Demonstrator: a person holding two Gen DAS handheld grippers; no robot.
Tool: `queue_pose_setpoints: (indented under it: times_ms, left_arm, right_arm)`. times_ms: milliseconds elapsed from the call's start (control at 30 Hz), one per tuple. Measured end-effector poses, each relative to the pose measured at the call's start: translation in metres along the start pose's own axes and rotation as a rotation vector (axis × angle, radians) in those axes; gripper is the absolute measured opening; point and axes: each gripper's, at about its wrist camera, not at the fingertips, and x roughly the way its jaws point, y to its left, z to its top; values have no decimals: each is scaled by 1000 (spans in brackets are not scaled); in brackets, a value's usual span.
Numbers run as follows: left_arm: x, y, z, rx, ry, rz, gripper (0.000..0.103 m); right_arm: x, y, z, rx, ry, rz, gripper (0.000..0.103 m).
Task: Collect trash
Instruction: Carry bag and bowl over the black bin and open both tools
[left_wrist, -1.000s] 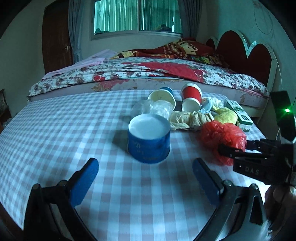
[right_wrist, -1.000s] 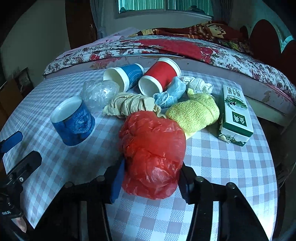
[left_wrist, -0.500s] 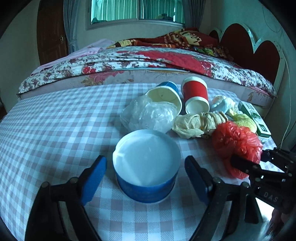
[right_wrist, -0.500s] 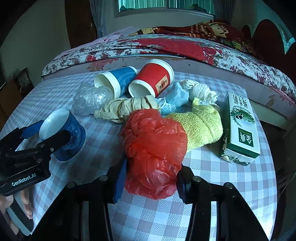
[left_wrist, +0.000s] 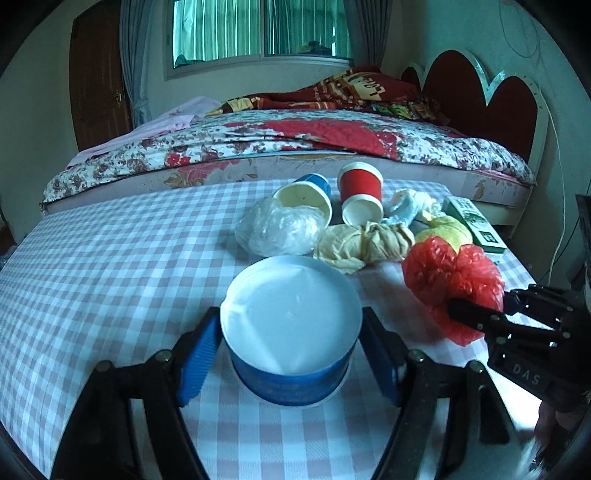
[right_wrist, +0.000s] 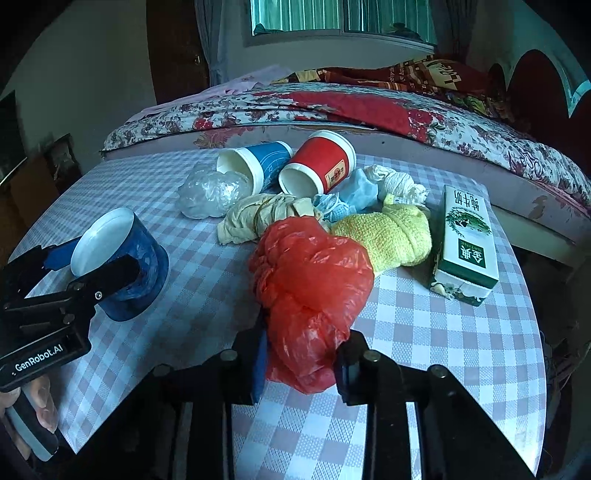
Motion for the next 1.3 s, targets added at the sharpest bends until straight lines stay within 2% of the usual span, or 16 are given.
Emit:
queue_pose_setpoints:
  times_ms: [300,533,967,1300]
  left_arm:
    - [-33,-22,-14,39,-18,-4,74]
    - [-64,-47,-22,64,-66,-30,74]
    - [-107,-101,-32,122,-122,-94,74]
    - [-121,-150,-37,177,-140,-166,74]
  right_arm:
    - [-47,-7,-24,28,-52,-13,31]
    - [-84,-16,-42,38,-96,-30,31]
    - [-149,-47,-76,71,-166,-78,31]
    - [-186,-79,-106,105,-200,-129,31]
